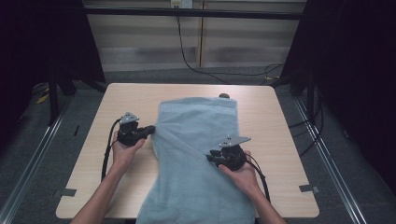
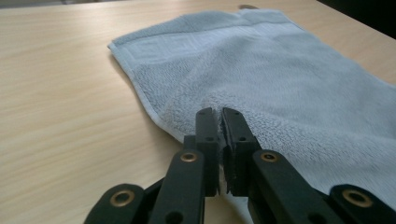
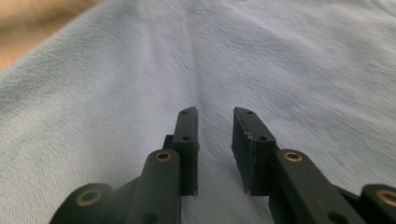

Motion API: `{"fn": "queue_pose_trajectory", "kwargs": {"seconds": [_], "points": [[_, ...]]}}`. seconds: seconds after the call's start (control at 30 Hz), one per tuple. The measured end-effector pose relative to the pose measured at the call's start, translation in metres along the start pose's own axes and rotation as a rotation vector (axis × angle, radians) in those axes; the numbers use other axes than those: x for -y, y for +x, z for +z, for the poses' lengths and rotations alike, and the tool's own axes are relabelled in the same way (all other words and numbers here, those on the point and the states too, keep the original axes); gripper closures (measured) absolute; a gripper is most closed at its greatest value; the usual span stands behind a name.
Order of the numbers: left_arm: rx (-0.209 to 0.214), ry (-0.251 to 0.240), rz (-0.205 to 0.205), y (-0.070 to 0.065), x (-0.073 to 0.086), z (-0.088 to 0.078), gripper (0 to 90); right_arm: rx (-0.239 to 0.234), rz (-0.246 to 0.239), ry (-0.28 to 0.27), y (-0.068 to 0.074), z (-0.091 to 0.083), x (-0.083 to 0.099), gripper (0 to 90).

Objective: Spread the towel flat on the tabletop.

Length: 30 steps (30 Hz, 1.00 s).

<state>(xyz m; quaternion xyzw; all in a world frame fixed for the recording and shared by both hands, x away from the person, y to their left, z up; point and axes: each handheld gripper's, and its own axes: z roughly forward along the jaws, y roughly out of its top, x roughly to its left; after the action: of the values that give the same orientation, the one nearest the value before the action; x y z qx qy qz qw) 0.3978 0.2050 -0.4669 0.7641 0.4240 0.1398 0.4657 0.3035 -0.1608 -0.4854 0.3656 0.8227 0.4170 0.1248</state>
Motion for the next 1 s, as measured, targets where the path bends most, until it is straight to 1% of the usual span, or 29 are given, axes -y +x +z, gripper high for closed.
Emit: {"fn": "queue_pose_trajectory", "kwargs": {"seconds": [0.03,0.07,0.1,0.13,0.17,0.2,0.23,0.27,0.3,0.33,0.37,0.4,0.43,0.47,0.5,0.53,0.57,0.6,0.67,0.7,0.73,0.77,0.8,0.83,0.87,0.9,0.93,1.0], "points": [[-0.015,0.010,-0.038,0.009,0.001,-0.001,81.8,0.010,0.012,0.006,-0.002,0.001,0.000,67.5],[-0.011,0.006,-0.053,0.011,0.001,-0.001,79.6,0.014,0.016,0.007,-0.005,0.000,0.001,67.2],[0.008,0.007,-0.061,0.014,0.003,-0.004,75.7,0.018,0.022,0.010,-0.006,0.000,0.001,66.1],[0.024,0.002,-0.065,0.014,0.004,-0.005,70.0,0.027,0.031,0.010,-0.010,-0.001,0.002,64.6],[0.040,-0.007,-0.055,0.011,0.006,-0.007,68.2,0.033,0.037,0.010,-0.012,-0.002,0.003,64.0],[0.051,-0.003,-0.041,0.008,0.007,-0.007,67.0,0.045,0.044,0.010,-0.017,-0.003,0.003,63.3],[0.073,0.006,-0.015,0.005,0.008,-0.006,65.7,0.054,0.055,0.008,-0.019,-0.003,0.004,61.2],[0.073,0.006,-0.015,0.005,0.008,-0.006,64.7,0.054,0.055,0.008,-0.019,-0.003,0.004,61.2],[0.100,0.020,0.007,0.000,0.009,-0.005,64.4,0.082,0.075,0.020,-0.026,-0.001,0.006,59.5],[0.131,0.081,0.064,-0.010,0.014,0.004,64.4,0.091,0.082,0.027,-0.029,0.000,0.007,58.7],[0.122,0.123,0.094,-0.014,0.018,0.008,63.9,0.099,0.087,0.042,-0.032,0.002,0.010,57.2],[0.111,0.146,0.114,-0.017,0.021,0.012,63.0,0.104,0.094,0.051,-0.034,0.003,0.012,56.4],[0.111,0.146,0.114,-0.017,0.021,0.012,62.6,0.104,0.094,0.051,-0.034,0.003,0.012,56.4],[0.104,0.189,0.137,-0.019,0.030,0.019,62.6,0.117,0.091,0.075,-0.036,0.004,0.016,56.6],[0.108,0.217,0.147,-0.019,0.034,0.021,62.2,0.129,0.084,0.078,-0.037,0.003,0.017,56.5],[0.108,0.217,0.147,-0.019,0.034,0.021,61.0,0.129,0.084,0.078,-0.037,0.003,0.017,56.5],[0.124,0.207,0.160,-0.021,0.038,0.017,60.7,0.166,0.080,0.112,-0.040,-0.003,0.018,55.4],[0.131,0.219,0.162,-0.022,0.038,0.016,60.5,0.162,0.092,0.113,-0.042,-0.007,0.020,54.6],[0.143,0.205,0.168,-0.026,0.043,0.012,60.4,0.164,0.093,0.108,-0.044,-0.016,0.028,53.9],[0.143,0.205,0.168,-0.026,0.043,0.012,60.4,0.167,0.094,0.103,-0.043,-0.020,0.032,51.4],[0.151,0.203,0.176,-0.028,0.045,0.010,60.4,0.168,0.097,0.094,-0.042,-0.025,0.036,49.7],[0.175,0.208,0.170,-0.032,0.048,0.006,60.4,0.164,0.094,0.084,-0.040,-0.029,0.041,49.0],[0.187,0.213,0.168,-0.034,0.050,0.003,60.2,0.163,0.086,0.082,-0.037,-0.033,0.045,47.2],[0.187,0.213,0.168,-0.034,0.050,0.003,60.2,0.163,0.086,0.082,-0.037,-0.033,0.045,47.2],[0.195,0.213,0.171,-0.037,0.052,0.000,60.2,0.153,0.075,0.081,-0.032,-0.039,0.050,45.6],[0.213,0.221,0.191,-0.045,0.058,-0.006,60.2,0.153,0.076,0.088,-0.029,-0.041,0.052,44.1],[0.215,0.225,0.206,-0.049,0.061,-0.011,60.2,0.146,0.078,0.090,-0.027,-0.043,0.054,41.1],[0.231,0.233,0.209,-0.056,0.067,-0.020,60.2,0.132,0.064,0.088,-0.022,-0.047,0.058,38.6]]}}
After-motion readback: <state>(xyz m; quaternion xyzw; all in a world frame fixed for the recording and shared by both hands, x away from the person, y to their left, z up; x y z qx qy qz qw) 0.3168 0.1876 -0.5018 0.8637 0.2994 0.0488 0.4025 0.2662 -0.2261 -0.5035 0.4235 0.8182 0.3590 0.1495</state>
